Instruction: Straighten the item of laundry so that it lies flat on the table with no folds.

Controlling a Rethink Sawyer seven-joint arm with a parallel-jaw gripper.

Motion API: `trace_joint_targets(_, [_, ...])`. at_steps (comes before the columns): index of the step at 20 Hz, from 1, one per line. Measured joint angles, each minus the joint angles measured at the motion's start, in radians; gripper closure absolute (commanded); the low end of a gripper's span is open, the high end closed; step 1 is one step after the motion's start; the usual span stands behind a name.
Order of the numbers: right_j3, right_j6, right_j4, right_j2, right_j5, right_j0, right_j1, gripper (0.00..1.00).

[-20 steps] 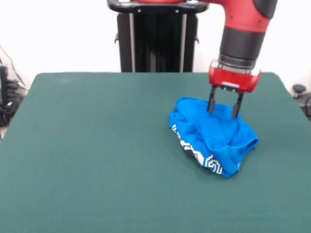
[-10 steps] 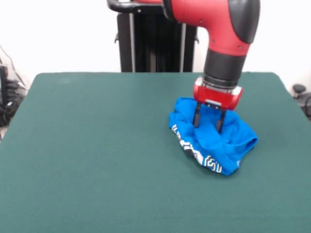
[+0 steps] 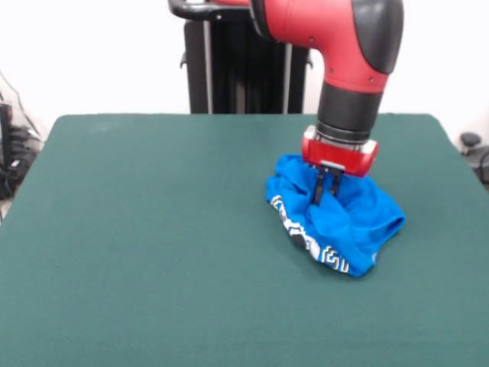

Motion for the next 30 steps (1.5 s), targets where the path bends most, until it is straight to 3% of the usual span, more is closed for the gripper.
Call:
trace_joint_targets(6, [0.037, 0.0, 0.013, -0.001, 0.07, 0.016, -0.09, 1.0])
trace_joint_targets(15, [0.107, 0.0, 0.011, -0.012, 0.335, 0.048, -0.293, 1.0])
trace_joint_targets(20, [0.153, 0.0, -0.022, -0.012, 0.356, -0.023, -0.355, 1.0])
trace_joint_targets(22, [0.178, 0.0, -0.069, -0.012, 0.352, -0.102, -0.377, 1.0])
trace_joint_targets(25, [0.195, 0.0, -0.145, -0.013, 0.334, -0.217, -0.381, 1.0])
trace_joint_targets(30, [0.195, 0.0, -0.241, -0.036, 0.256, -0.307, -0.362, 1.0])
